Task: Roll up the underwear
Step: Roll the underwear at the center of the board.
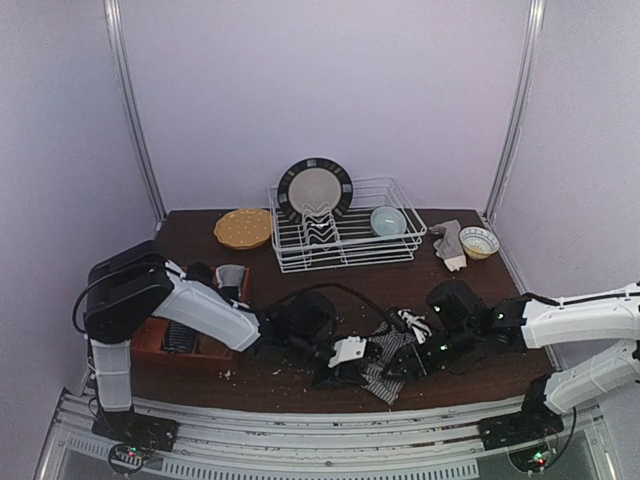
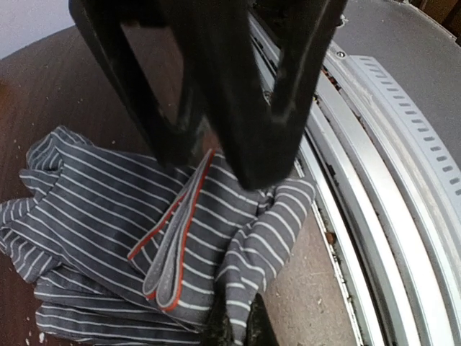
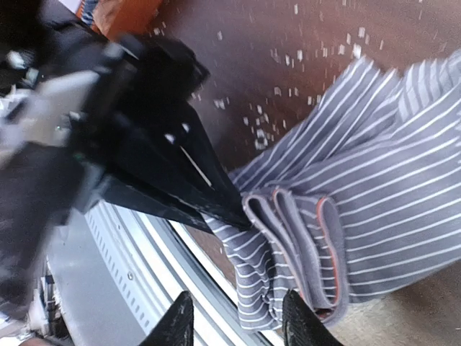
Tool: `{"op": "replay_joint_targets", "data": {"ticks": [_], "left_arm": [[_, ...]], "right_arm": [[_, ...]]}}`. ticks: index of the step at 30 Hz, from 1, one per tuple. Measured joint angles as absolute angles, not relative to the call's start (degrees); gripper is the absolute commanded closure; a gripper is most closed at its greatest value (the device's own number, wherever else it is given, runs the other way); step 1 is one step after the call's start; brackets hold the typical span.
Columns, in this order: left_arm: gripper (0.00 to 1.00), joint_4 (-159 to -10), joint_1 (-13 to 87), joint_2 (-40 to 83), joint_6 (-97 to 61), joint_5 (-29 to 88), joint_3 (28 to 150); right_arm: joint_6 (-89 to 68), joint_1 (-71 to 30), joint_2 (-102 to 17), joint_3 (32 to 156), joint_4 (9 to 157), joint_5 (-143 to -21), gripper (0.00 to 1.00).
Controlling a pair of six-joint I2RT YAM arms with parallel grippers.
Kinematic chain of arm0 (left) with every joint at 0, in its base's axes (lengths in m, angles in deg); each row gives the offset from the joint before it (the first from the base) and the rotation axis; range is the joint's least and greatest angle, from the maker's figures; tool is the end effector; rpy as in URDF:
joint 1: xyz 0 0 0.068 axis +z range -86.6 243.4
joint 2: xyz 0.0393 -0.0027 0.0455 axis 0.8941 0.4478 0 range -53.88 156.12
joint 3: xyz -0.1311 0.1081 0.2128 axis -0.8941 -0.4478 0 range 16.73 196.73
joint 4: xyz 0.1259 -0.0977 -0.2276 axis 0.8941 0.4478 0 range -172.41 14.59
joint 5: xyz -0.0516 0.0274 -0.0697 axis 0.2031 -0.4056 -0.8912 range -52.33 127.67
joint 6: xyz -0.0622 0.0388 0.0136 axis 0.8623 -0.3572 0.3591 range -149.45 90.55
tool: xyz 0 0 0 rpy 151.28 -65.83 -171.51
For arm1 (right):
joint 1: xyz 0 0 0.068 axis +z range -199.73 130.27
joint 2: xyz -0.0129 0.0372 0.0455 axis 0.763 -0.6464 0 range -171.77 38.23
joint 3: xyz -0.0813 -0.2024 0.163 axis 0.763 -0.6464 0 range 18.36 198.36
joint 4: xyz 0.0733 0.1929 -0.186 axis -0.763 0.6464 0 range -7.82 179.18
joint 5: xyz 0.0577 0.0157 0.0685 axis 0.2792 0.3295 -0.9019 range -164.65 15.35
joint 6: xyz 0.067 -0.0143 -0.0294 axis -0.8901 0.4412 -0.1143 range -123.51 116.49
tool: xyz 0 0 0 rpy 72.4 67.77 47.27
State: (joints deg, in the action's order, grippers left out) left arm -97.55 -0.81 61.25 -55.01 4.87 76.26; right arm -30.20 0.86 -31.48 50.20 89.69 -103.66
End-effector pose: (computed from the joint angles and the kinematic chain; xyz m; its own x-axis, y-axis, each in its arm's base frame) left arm 0.1549 -0.3983 0.0873 0.1492 0.5249 -0.8380 0.9664 -0.2569 0.0112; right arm 0.1436 0.2225 0.1552 -0.8044 -0.3601 -0.4724 -0.5938 0.5080 0.6239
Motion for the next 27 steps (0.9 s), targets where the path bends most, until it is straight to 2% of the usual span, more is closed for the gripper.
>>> {"op": "replay_joint_targets", "data": {"ticks": [7, 14, 27], "left_arm": [[1.0, -90.1, 0.3, 62.4, -47.9, -0.1, 80.2], [1.0, -77.9, 1.7, 67.4, -41.1, -4.6, 91.2], [1.0, -74.4, 7.3, 71.4, -25.6, -15.4, 93.2]], "right_arm": [[-28.6, 6.4, -24.9, 50.2, 92.3, -91.3, 0.63], [-25.2, 15.1, -19.3, 48.4, 91.2, -76.7, 0.59], [-17.2, 22.8, -26.5, 48.8, 90.8, -69.2, 0.56]]}}
